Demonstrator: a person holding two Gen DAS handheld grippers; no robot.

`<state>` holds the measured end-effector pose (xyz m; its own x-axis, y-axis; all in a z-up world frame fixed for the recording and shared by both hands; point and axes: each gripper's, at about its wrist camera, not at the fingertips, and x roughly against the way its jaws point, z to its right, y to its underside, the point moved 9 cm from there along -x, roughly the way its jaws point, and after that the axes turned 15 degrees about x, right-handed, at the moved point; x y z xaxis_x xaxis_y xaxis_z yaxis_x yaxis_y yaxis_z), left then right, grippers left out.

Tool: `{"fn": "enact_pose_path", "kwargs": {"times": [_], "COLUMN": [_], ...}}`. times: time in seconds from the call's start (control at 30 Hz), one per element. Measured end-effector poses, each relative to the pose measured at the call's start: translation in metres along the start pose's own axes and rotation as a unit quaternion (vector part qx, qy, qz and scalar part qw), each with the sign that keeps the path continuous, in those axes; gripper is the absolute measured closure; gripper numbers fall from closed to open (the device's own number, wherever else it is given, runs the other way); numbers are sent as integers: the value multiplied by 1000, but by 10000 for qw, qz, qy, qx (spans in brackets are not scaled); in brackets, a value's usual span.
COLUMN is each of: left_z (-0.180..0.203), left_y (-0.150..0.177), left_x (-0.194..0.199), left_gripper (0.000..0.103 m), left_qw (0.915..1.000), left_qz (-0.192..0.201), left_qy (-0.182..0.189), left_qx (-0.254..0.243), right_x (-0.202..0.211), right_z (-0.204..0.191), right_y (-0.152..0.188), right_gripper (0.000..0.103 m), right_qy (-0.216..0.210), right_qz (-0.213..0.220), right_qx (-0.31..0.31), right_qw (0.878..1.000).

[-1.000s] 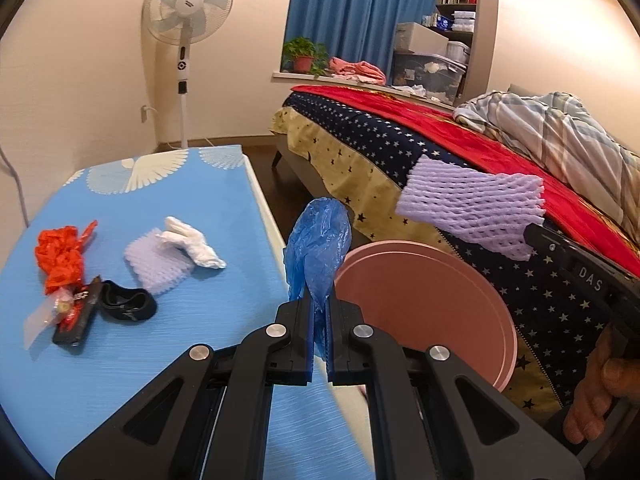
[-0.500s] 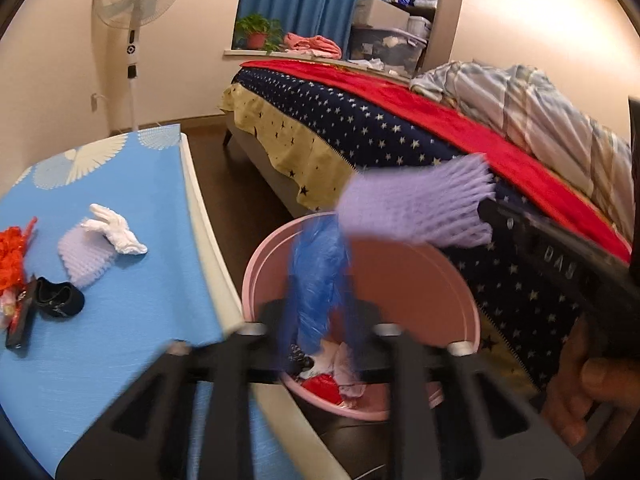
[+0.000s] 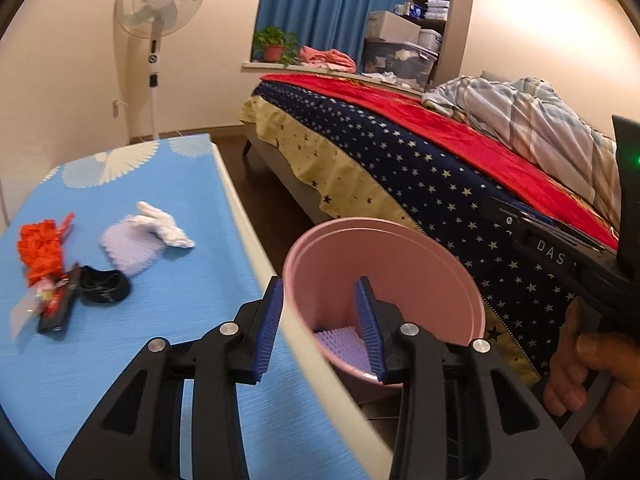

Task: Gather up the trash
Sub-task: 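Move both open tools back from the bin to the table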

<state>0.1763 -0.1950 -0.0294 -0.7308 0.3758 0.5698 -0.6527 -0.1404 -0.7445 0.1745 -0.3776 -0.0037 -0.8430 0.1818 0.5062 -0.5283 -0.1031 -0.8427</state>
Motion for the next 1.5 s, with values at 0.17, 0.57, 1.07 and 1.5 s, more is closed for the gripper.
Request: {"fn": "enact_pose_path", "kwargs": {"times": [0.17,0.57,1.07,1.5], "left_z": [-33,-124,-210,-258], "left_y": [-6,-24,-15,-13], "left_x": [20,60,70,69], "left_gripper": [65,65,65,58], "left_qw": [9996,9919,9708,9488], "left_qz": [153,597,846,860], "left_qy": [-208,-886,-1659,-2371], "left_qx": [125,684,1510,1903], "right_x": [9,15,-18,-62], "right_z": [-6,-41,-141,-209], "right_y": [-4,-15,-38,-51], "right_gripper": [64,64,64,64], "right_qy": [3,-376,-1345,-1943], "right_qz": [85,217,292,132], "right_qx": [139,295,657,579], "right_qw": [9999,9986,9883,9791]}}
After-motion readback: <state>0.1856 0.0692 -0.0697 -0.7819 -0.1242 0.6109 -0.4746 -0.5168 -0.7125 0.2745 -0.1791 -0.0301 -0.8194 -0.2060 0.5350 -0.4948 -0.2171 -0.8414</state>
